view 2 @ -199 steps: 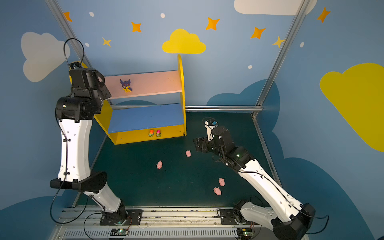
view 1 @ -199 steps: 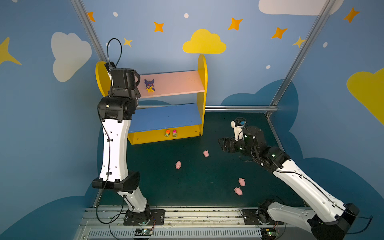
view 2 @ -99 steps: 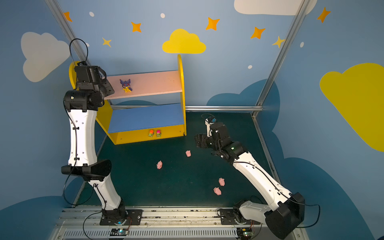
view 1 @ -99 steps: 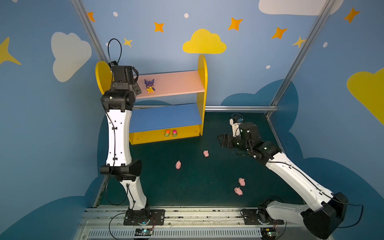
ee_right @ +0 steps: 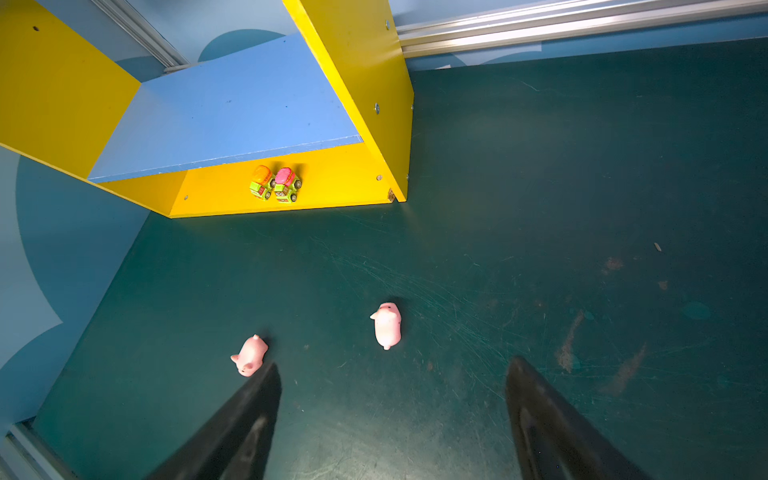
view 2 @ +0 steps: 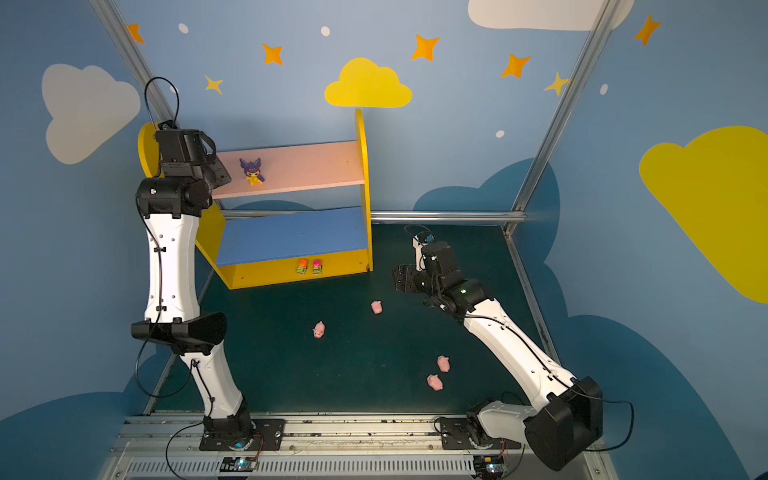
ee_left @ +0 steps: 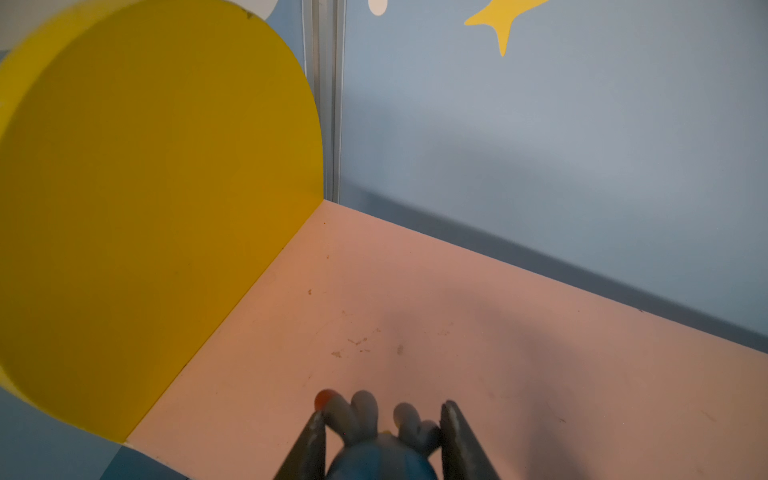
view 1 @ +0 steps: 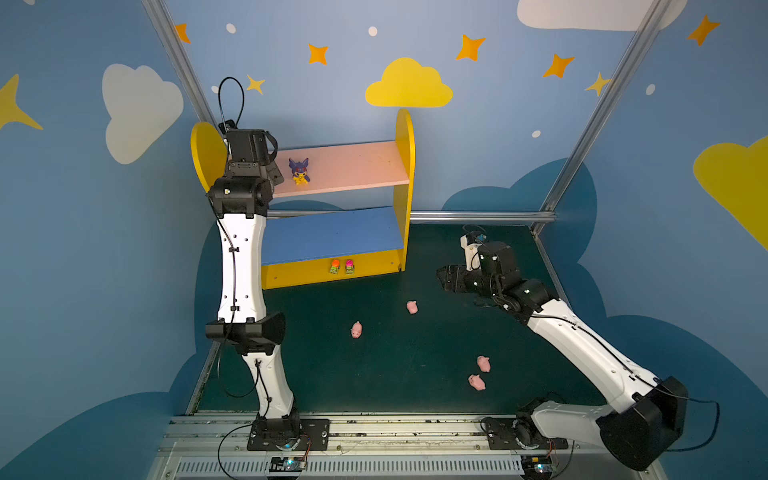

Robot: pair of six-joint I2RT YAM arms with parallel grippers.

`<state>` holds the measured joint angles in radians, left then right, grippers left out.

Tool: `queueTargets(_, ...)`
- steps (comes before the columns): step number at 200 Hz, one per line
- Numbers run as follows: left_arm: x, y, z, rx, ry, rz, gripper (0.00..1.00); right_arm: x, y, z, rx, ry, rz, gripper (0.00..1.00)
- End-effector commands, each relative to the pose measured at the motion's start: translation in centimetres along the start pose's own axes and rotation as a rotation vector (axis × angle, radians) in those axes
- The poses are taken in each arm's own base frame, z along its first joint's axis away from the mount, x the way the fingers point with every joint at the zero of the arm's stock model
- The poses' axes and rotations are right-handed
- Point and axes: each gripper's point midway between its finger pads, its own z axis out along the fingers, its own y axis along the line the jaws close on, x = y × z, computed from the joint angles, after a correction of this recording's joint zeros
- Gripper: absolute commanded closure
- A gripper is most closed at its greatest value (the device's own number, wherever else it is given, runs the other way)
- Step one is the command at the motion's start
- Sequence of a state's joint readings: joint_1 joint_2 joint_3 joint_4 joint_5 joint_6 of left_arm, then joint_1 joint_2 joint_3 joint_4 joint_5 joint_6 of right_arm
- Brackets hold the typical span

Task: Place and organize the plastic toys onto the shelf
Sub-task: 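Raise the held figure above the pink top shelf with the left gripper, then lower the figure onto the pink top shelf beside the purple figure, open left gripper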

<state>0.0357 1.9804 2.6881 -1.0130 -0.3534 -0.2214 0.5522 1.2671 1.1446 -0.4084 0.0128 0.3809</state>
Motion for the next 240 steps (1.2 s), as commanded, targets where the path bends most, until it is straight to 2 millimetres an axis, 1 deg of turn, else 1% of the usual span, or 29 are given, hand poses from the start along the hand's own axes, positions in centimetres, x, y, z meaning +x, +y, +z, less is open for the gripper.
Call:
queueTargets(1,-1.0,0.2,0.3,-0.015,-0.039,-0.030,0.70,-1.5,0.6,-0.5,-0.021,-0.037,-0.007,0.16)
queueTargets(69,-0.5,0.0,1.0,-0.012,-0.030,-0.049,0.69,-1.5,0.4,-0.5,-0.016,-0.037,-0.005,0.16)
queueTargets(144,-0.3,-0.6,1.3,0.008,-0.024,-0.046,0.66,-1.6,0.2,-0.5,-0.011,-0.036,-0.003,0.17)
queueTargets(214,0.1,-1.0,1.1,0.018,-0.015,-0.016,0.66,-1.5,0.0,-0.5,-0.006,-0.031,0.002,0.17)
queueTargets(240,0.6,-1.0,1.2,0.010,-0.012,-0.005,0.66,-1.4,0.0,-0.6,-0.003,-0.032,0.003,0.17)
